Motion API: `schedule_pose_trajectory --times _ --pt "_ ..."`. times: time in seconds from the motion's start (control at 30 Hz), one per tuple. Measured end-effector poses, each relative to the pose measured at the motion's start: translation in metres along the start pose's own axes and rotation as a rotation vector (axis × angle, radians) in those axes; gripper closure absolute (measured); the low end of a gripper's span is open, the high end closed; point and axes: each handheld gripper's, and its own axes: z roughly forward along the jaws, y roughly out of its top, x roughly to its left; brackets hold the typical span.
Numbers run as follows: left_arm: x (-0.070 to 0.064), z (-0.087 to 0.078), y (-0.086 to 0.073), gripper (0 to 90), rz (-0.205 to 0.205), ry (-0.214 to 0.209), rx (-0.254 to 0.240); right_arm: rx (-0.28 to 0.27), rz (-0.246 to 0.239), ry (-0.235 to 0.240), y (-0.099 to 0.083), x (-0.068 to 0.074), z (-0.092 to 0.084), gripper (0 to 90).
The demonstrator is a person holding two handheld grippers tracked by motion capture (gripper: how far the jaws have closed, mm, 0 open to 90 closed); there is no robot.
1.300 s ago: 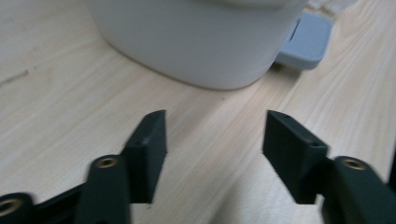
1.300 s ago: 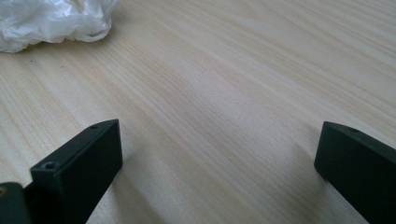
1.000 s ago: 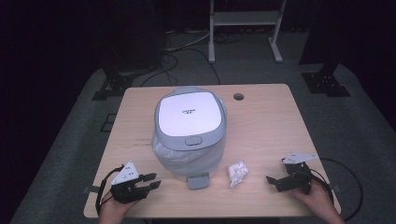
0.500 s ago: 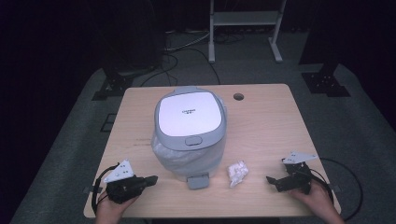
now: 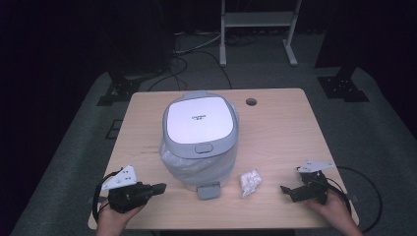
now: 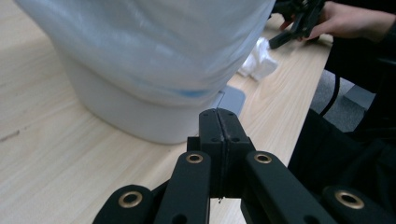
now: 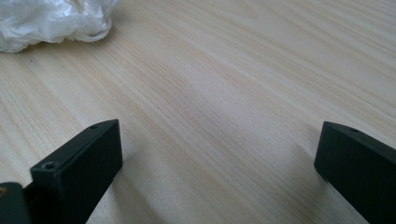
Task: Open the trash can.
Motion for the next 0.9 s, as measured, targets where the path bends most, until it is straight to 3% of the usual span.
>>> schedule_pose_trajectory --times 0.47,0.9 --pt "-0.015 -0.019 0.032 90.0 0.029 -0.047 -0.047 0.000 0.000 0.000 0.000 0.000 0.000 0.0" --pt "-0.022 -0.024 0.056 90.0 0.066 -0.077 -0.069 0.000 0.000 0.000 0.000 0.000 0.000 0.0"
